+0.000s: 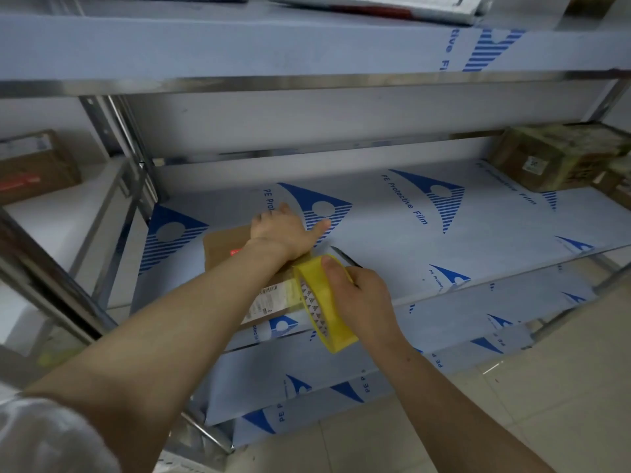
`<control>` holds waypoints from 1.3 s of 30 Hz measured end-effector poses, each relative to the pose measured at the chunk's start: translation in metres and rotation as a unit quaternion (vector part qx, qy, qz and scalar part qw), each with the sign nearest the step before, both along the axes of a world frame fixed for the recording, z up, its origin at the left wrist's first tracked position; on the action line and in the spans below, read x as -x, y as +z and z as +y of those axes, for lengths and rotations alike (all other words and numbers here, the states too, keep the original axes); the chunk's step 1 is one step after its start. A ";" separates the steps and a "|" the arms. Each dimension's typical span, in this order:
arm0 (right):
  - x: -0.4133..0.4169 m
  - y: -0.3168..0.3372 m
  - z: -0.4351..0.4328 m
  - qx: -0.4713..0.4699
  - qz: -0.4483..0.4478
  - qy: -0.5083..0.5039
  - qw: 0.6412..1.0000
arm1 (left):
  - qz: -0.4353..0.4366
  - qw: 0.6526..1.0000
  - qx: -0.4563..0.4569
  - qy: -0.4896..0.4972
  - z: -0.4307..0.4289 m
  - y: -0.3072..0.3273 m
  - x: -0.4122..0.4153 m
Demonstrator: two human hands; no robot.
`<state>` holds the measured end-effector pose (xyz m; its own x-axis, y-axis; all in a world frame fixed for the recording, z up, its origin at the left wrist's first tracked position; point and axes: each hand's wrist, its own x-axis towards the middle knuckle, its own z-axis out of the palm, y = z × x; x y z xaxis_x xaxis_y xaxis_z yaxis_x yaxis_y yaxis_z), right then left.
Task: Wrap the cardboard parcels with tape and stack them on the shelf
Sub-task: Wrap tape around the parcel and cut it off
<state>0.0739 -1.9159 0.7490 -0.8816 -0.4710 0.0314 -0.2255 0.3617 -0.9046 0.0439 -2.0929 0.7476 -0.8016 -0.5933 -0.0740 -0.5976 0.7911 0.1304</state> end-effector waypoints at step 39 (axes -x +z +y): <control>0.067 0.086 -0.127 0.138 -0.246 0.108 0.953 | -0.057 0.992 -0.014 -0.115 -0.054 0.015 -0.076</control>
